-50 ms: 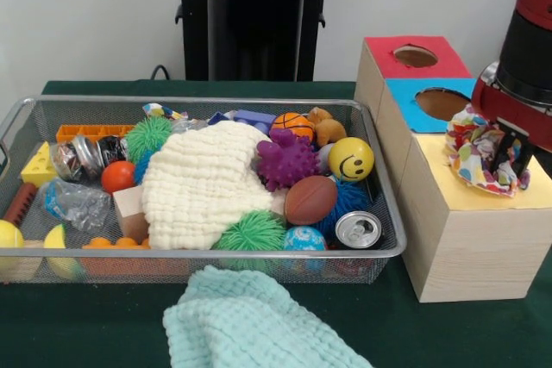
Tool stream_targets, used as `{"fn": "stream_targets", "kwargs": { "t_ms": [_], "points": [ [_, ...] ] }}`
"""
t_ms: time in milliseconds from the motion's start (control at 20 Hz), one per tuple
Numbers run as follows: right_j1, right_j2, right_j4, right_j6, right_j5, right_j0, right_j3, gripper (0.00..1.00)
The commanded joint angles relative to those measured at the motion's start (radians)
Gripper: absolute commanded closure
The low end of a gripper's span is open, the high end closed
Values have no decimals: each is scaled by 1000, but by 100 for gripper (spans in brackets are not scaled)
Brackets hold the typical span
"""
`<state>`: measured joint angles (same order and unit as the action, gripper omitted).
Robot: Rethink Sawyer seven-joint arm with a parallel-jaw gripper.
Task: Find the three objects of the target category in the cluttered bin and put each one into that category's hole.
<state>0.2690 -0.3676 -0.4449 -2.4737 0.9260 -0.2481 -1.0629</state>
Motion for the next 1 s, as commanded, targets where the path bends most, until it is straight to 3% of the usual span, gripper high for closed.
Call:
{"fn": "stream_targets", "kwargs": {
  "t_ms": [50, 200, 650, 800, 1000],
  "points": [
    [-379, 93, 73, -114, -366, 16, 87, 100],
    [-381, 86, 75, -121, -375, 12, 85, 100],
    [-321, 82, 108, -20, -228, 34, 46, 100],
    [-317, 103, 111, 17, -251, 54, 28, 100],
    [-351, 104, 106, -8, -309, 55, 47, 100]
  ]
}}
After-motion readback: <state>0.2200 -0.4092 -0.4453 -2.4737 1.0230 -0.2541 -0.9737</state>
